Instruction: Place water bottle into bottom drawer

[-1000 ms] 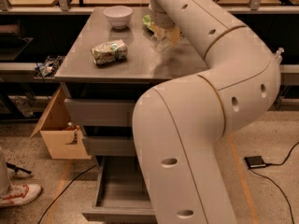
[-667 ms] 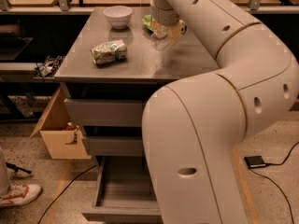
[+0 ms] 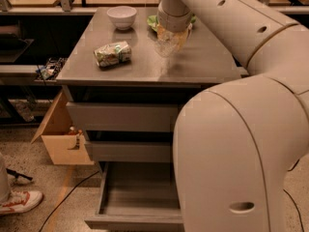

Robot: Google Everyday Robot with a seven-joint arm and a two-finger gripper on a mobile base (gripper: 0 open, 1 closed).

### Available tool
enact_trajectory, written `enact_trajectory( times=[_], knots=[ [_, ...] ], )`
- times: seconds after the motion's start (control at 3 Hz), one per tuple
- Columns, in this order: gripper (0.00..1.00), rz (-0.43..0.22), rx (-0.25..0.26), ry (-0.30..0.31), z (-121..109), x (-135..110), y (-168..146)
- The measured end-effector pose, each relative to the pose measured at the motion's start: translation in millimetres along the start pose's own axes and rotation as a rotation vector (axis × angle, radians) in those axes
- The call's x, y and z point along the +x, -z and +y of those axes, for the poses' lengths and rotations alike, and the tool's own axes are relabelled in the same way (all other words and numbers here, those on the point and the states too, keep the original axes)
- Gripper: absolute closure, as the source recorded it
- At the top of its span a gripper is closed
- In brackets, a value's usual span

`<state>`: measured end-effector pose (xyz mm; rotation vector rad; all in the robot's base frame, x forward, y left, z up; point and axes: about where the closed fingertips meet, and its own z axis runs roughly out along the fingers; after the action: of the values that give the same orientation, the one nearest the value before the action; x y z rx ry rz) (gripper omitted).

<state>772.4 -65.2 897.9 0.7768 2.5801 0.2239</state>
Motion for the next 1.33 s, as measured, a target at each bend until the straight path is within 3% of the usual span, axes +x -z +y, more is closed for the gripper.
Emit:
enact_trajectory(
  times=[0.33, 0.67, 1.0, 1.33],
  knots=[
    [1.0, 0.008, -0.005, 0.055, -2, 12, 2],
    [1.0, -0.018, -0.056, 0.154, -12, 29, 28],
    [1.0, -0.048, -0.113, 0.292, -25, 67, 65],
    [1.0, 0.037, -0.096, 0.433, -51, 127, 52]
  ],
)
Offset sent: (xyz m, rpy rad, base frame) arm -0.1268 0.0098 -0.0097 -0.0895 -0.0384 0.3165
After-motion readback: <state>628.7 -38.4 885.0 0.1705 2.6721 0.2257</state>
